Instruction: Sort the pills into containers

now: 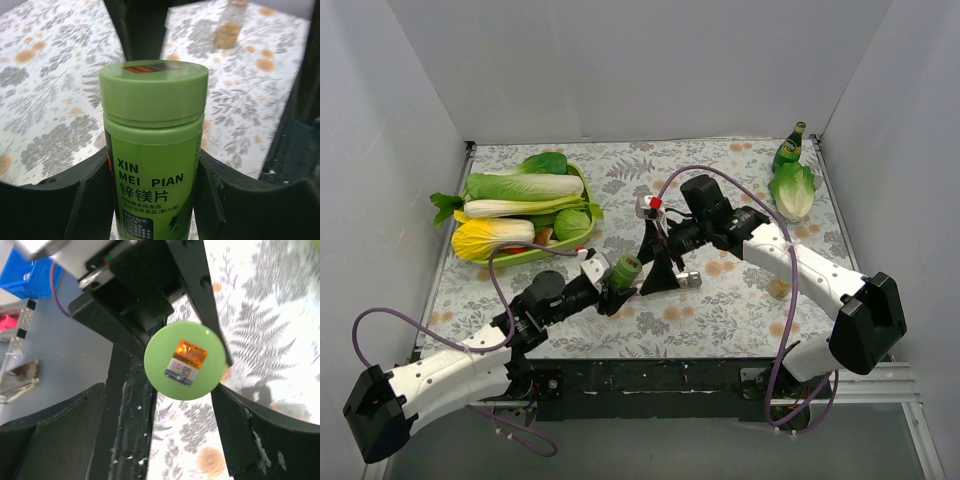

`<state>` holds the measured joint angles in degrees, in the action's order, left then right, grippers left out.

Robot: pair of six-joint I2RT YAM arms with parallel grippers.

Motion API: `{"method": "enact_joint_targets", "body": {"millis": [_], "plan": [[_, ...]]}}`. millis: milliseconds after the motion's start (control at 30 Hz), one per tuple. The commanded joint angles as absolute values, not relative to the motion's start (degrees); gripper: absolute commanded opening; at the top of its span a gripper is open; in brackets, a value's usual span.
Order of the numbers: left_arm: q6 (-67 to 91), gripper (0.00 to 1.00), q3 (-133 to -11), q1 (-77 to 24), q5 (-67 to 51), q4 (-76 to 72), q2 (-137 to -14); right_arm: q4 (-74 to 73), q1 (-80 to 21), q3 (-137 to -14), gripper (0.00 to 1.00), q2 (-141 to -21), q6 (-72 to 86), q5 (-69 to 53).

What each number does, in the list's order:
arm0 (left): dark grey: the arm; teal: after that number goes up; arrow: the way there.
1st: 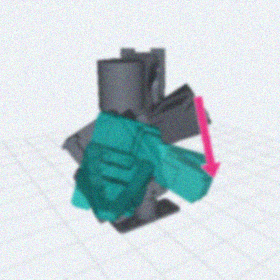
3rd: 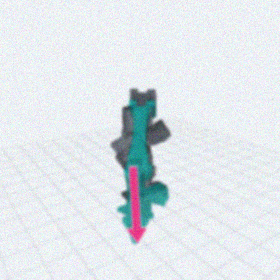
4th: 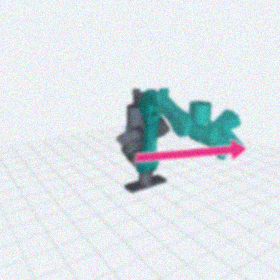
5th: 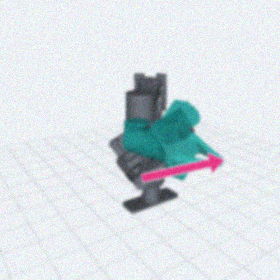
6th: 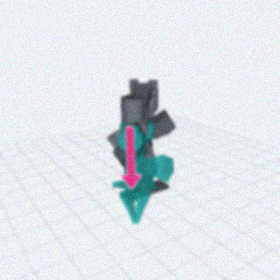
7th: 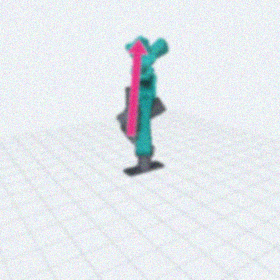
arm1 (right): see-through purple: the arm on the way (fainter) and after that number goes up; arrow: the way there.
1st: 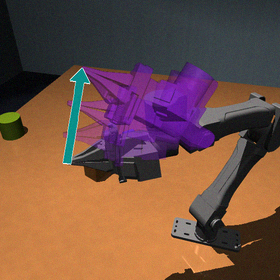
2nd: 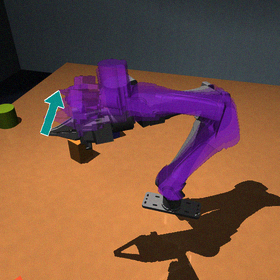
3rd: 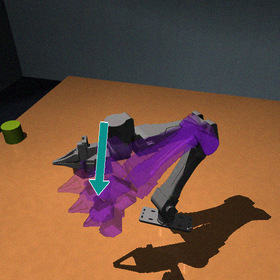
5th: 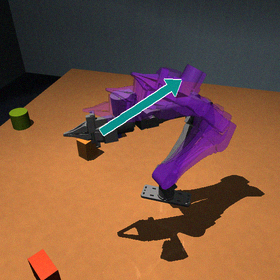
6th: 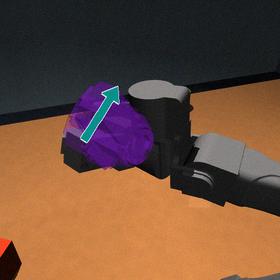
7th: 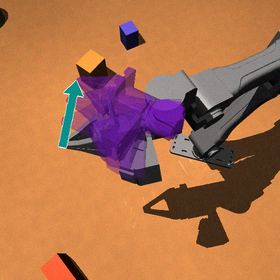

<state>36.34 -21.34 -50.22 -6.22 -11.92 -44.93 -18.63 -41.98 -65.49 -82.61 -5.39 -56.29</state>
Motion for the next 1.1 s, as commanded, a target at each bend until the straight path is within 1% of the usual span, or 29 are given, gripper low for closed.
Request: {"method": "enact_joint_targets", "body": {"millis": [0, 33, 67, 200, 233, 333, 367, 533, 633, 733, 767, 833, 867, 933, 1000, 1033, 1067], "plan": [[39.8, 0.00, -17.8, -49.9, -17.2, -16.4, -38.6, -35.7, -41.2, -73.8, 0.95, -79.5, -38.7, -64.4], [40.4, 0.00, -17.4, -49.9, -21.4, -16.3, -37.7, -38.0, -41.2, -74.3, 0.95, -79.0, -43.1, -64.2], [41.0, 0.00, -17.2, -49.9, -23.8, -15.7, -36.4, -42.8, -41.2, -74.9, 0.96, -78.6, -53.7, -64.2], [44.3, 0.00, -18.4, -49.9, -32.0, -14.6, -36.1, -51.5, -41.4, -76.5, 0.96, -77.5, -72.2, -65.2], [44.7, 0.00, -18.8, -49.8, -34.9, -14.4, -36.6, -52.7, -41.7, -76.7, 0.96, -77.5, -74.2, -65.6], [45.6, 0.00, -20.6, -49.8, -38.2, -13.7, -38.7, -58.1, -45.8, -77.7, 0.95, -78.1, -79.8, -64.9], [45.7, 0.00, -20.9, -49.8, -38.8, -13.7, -39.5, -58.4, -48.0, -77.5, 0.94, -78.0, -80.2, -63.6], [45.8, 0.00, -21.9, -49.9, -40.3, -13.9, -40.7, -57.9, -51.7, -76.4, 0.90, -76.6, -81.1, -60.8], [46.1, 0.00, -21.8, -49.9, -40.9, -14.8, -41.3, -55.9, -52.9, -75.5, 0.84, -76.4, -79.1, -58.3], [46.8, 0.00, -21.9, -49.8, -41.2, -15.9, -41.7, -53.4, -53.4, -75.1, 0.74, -76.3, -75.3, -56.1], [46.8, 0.00, -21.9, -49.8, -41.3, -16.2, -41.8, -52.9, -53.7, -74.7, 0.67, -76.4, -74.5, -55.2], [46.9, 0.00, -21.9, -49.9, -40.7, -16.6, -41.5, -51.7, -53.8, -74.5, 0.61, -76.5, -72.9, -54.6], [46.8, 0.00, -22.0, -49.9, -40.3, -16.7, -41.1, -50.9, -53.9, -74.5, 0.53, -76.6, -70.9, -54.3], [46.0, 0.00, -22.1, -49.8, -37.4, -16.0, -40.4, -49.5, -53.9, -74.5, 0.45, -76.7, -66.9, -54.0], [44.1, 0.00, -22.2, -49.8, -34.0, -15.5, -39.7, -45.2, -53.9, -73.6, 0.42, -76.8, -55.9, -53.3], [43.5, 0.00, -22.2, -49.9, -29.5, -15.5, -39.2, -43.1, -53.9, -73.1, 0.40, -76.9, -51.1, -52.6], [42.6, 0.00, -22.2, -49.9, -26.2, -15.4, -38.6, -41.6, -53.9, -72.4, 0.33, -77.5, -45.1, -51.2]]}}
